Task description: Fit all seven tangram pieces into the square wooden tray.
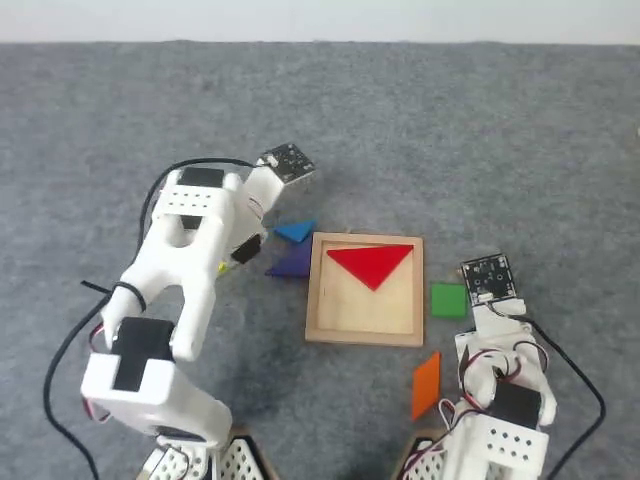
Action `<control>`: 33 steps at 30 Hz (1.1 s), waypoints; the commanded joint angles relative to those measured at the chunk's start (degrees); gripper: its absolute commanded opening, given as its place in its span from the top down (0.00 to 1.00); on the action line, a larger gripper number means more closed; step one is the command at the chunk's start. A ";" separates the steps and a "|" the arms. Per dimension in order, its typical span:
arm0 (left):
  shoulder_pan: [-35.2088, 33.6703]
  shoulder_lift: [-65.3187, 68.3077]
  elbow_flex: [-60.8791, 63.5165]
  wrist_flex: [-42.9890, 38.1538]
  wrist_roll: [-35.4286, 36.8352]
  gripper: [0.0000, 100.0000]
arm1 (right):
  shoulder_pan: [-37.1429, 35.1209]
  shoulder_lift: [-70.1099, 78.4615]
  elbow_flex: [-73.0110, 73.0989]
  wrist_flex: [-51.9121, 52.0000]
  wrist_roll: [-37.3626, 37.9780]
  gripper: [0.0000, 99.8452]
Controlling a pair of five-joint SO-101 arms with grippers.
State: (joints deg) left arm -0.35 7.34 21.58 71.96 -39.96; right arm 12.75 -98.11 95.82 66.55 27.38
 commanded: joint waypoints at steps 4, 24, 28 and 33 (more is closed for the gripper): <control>1.58 -5.63 -7.43 10.99 -0.62 0.99 | 0.31 -0.57 0.88 -0.04 0.26 0.93; 31.03 -12.92 -8.22 7.30 31.12 0.99 | 0.31 -0.57 0.88 -0.04 0.26 0.93; 31.38 -12.84 -8.13 2.02 41.05 0.99 | 0.31 -0.57 0.88 -0.04 0.26 0.93; 34.29 -8.35 -7.96 0.09 47.56 0.99 | 0.31 -0.57 0.88 -0.04 0.26 0.93</control>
State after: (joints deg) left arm 32.26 -2.33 15.69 74.42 3.65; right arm 12.75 -98.11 95.82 66.55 27.38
